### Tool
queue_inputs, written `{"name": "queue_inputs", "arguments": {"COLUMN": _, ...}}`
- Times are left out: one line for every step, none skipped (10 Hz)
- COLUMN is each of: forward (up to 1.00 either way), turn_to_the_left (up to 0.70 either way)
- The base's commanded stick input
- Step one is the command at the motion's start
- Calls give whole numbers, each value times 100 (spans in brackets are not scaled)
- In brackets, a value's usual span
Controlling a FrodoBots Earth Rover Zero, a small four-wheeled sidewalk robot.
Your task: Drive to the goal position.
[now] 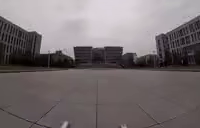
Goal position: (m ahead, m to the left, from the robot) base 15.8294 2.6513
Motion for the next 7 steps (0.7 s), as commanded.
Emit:
{"name": "queue_inputs", "arguments": {"forward": 70, "turn_to_the_left": 0}}
{"name": "queue_inputs", "arguments": {"forward": 70, "turn_to_the_left": 0}}
{"name": "queue_inputs", "arguments": {"forward": 70, "turn_to_the_left": 0}}
{"name": "queue_inputs", "arguments": {"forward": 70, "turn_to_the_left": -3}}
{"name": "queue_inputs", "arguments": {"forward": 70, "turn_to_the_left": -12}}
{"name": "queue_inputs", "arguments": {"forward": 70, "turn_to_the_left": -16}}
{"name": "queue_inputs", "arguments": {"forward": 70, "turn_to_the_left": -7}}
